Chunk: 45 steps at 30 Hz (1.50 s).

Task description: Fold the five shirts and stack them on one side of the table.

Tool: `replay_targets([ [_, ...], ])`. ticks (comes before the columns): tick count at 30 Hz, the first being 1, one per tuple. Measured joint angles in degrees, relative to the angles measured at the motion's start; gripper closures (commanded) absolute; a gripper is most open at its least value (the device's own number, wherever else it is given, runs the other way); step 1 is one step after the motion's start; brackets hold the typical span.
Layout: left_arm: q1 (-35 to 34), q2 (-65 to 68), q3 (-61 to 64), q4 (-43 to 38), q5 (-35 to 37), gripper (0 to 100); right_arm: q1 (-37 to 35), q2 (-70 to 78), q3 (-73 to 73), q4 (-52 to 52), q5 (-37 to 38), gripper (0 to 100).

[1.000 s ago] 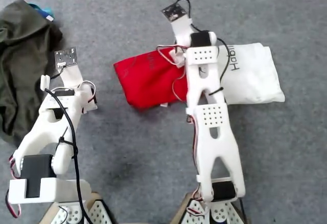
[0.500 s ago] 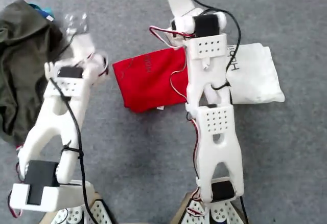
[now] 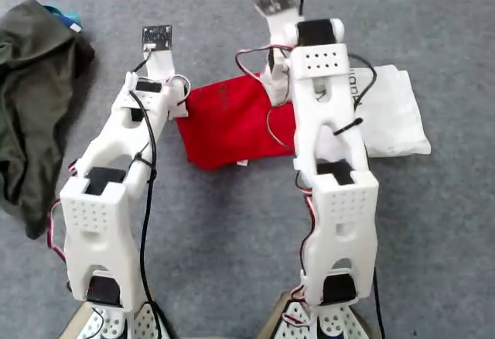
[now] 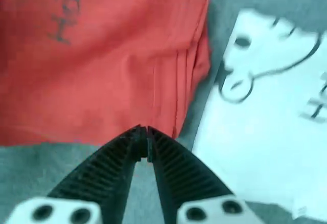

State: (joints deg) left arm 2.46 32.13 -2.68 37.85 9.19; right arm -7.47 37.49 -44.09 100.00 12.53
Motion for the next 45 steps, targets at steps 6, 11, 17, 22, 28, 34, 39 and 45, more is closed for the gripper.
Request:
replay_targets([
  [6,-0.09,2.02,-4.84,3.08,0.0,97,5.63,0.0,17.58,-10.29,0.0,98.4],
  [11,-0.09,2.02,-4.84,3.16,0.0,97,6.77,0.0,30.59,-19.96,2.81,98.4],
  [17,-0.09,2.02,-4.92,3.25,-3.25,97,7.38,-1.58,30.77,-20.22,3.96,98.4],
  [22,0.18,2.02,-8.7,9.85,-8.18,97,7.91,-2.9,20.75,-14.07,3.96,98.4],
  [28,0.35,-2.73,-19.08,21.71,-9.32,97,7.91,-3.25,5.89,-3.78,3.96,98.4],
  [34,0.26,-9.67,-27.69,36.48,-9.67,97,7.91,-7.03,0.26,0.7,0.97,98.4],
  [39,-2.81,-15.3,-29.45,46.24,-9.67,97,5.1,-19.25,8.7,0.7,-0.35,98.4],
  [45,-7.03,-20.4,-23.38,49.67,-9.76,97,0.88,-34.29,29.71,0.7,-0.7,98.3],
])
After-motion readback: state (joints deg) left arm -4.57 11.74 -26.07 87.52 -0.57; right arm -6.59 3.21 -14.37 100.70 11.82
